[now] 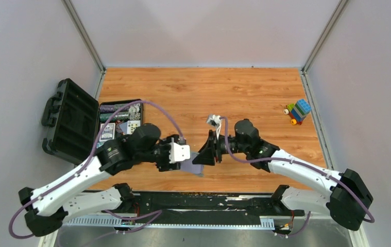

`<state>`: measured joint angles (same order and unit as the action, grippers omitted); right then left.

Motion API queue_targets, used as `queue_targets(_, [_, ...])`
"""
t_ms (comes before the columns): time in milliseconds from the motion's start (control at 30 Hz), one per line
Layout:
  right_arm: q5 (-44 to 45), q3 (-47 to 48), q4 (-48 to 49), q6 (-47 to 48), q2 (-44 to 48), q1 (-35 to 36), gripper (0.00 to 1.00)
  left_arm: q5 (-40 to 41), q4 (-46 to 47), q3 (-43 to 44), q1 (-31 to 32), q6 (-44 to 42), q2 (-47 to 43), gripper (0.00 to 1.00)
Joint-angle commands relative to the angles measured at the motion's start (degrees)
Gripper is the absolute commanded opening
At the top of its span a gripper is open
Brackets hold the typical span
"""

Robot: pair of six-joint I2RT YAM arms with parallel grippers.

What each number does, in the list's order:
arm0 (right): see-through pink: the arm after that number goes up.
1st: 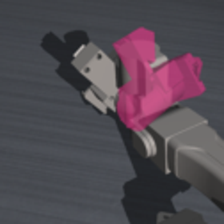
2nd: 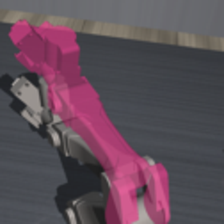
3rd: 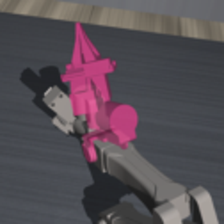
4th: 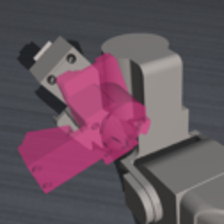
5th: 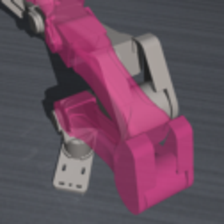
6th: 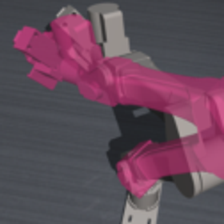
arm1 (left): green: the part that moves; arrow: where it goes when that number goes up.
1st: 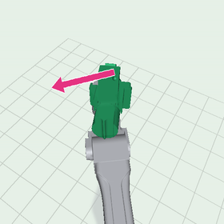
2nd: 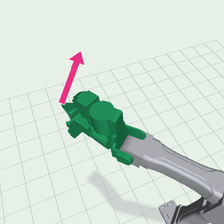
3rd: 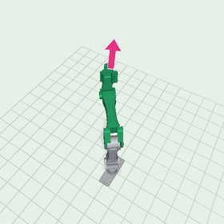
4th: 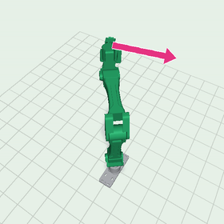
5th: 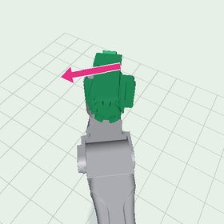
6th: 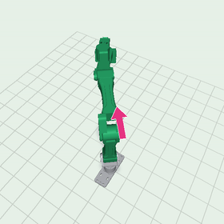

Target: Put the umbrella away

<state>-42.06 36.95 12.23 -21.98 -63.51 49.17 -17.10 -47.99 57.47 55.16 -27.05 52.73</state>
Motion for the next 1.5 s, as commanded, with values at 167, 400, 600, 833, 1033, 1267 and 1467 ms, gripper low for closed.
queue_targets(167, [3.82, 4.33, 10.20, -41.11, -2.72, -8.72, 0.00, 20.45, 20.41, -6.23, 0.66, -16.62, -14.54, 0.80])
queue_targets(400, [9.91, 0.34, 21.26, -56.97, -2.42, -8.74, 0.00, 18.11, 31.18, -13.74, 5.49, -20.32, -13.80, 0.84])
queue_targets(600, [14.12, -2.28, 24.50, -64.49, -1.38, -8.74, 0.00, 17.50, 37.28, -17.21, 7.60, -22.17, -11.31, 0.90])
queue_targets(833, [15.47, -5.90, 29.31, -72.79, -0.04, -8.61, 0.00, 20.31, 45.95, -20.00, 8.17, -27.28, -8.65, 0.89])
queue_targets(1033, [15.13, -8.11, 35.10, -78.08, 0.03, -8.06, 0.00, 20.10, 53.49, -21.34, 8.64, -28.84, -4.16, 0.78])
queue_targets(1267, [14.15, -10.69, 39.16, -78.74, -0.66, -7.75, 0.16, 20.07, 49.11, -15.55, 8.88, -21.69, -2.46, 0.06])
queue_targets(1467, [9.78, -10.43, 34.31, -61.72, 1.66, -9.78, 0.64, 24.26, 30.20, -5.40, 8.67, -6.30, -3.33, 0.00])
